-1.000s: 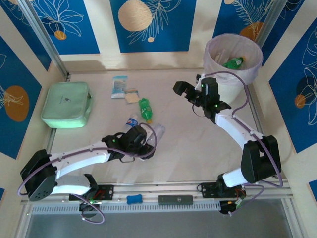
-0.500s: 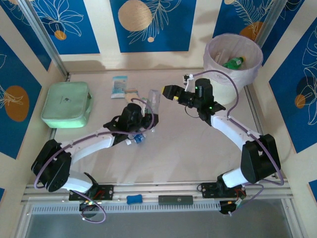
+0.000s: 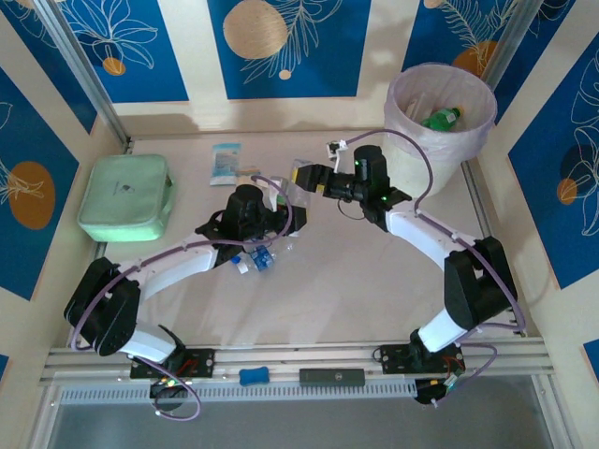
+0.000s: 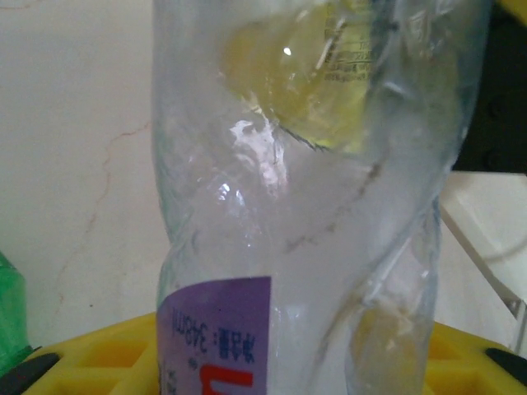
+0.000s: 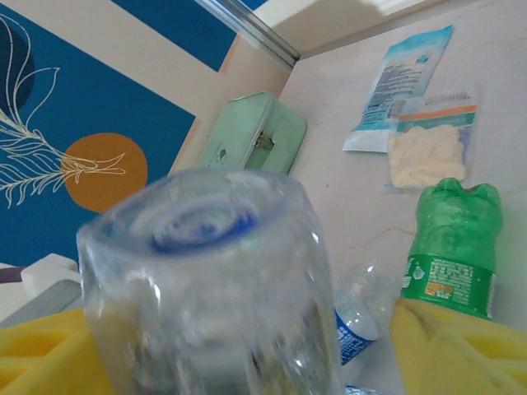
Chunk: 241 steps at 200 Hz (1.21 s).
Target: Put the plastic bottles in the bin
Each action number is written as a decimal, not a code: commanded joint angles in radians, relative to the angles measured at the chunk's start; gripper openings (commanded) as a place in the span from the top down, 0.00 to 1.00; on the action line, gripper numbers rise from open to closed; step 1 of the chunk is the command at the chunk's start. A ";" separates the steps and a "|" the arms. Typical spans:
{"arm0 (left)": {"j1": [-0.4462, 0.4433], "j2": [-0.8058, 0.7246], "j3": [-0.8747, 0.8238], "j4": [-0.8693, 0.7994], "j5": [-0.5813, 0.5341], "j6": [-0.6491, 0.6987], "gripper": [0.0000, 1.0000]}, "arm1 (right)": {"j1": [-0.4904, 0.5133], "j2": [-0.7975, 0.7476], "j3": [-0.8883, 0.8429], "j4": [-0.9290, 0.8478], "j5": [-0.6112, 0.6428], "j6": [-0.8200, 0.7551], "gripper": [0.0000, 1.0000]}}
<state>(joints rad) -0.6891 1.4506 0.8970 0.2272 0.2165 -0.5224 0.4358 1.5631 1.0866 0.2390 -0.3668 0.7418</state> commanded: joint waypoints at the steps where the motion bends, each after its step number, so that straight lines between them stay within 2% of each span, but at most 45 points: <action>1: 0.004 -0.005 0.026 0.032 0.077 0.050 0.69 | 0.004 0.026 0.031 0.016 -0.024 -0.005 0.28; 48: 0.006 0.002 0.032 0.030 0.075 0.057 0.61 | -0.010 0.031 0.022 0.025 -0.030 0.006 0.54; 65: 0.006 0.004 0.030 0.035 0.069 0.050 0.47 | -0.018 0.023 0.018 0.023 -0.029 0.008 0.58; 88: 0.011 -0.004 0.021 0.045 0.066 0.031 0.13 | -0.027 0.005 0.009 0.006 0.000 -0.001 0.60; 108: 0.023 -0.021 0.004 0.049 0.063 0.016 0.02 | -0.045 -0.009 0.011 -0.023 0.024 -0.019 0.61; 135: 0.057 -0.066 -0.038 0.033 -0.004 -0.021 0.00 | -0.091 -0.039 0.056 -0.164 0.121 -0.089 0.61; 175: 0.125 -0.153 -0.113 -0.075 -0.237 -0.076 0.00 | -0.224 -0.091 0.166 -0.312 0.194 -0.151 0.61; 194: 0.154 -0.179 -0.137 -0.136 -0.310 -0.094 0.00 | -0.298 -0.102 0.248 -0.357 0.200 -0.165 0.62; 212: 0.181 -0.191 -0.151 -0.185 -0.339 -0.122 0.00 | -0.359 -0.104 0.326 -0.357 0.218 -0.189 0.61; 241: 0.198 -0.202 -0.179 -0.178 -0.318 -0.146 0.00 | -0.428 -0.079 0.475 -0.371 0.302 -0.254 0.61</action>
<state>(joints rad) -0.5053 1.2770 0.7460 0.0841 -0.0689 -0.6292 0.0414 1.4956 1.4536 -0.0994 -0.1429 0.5640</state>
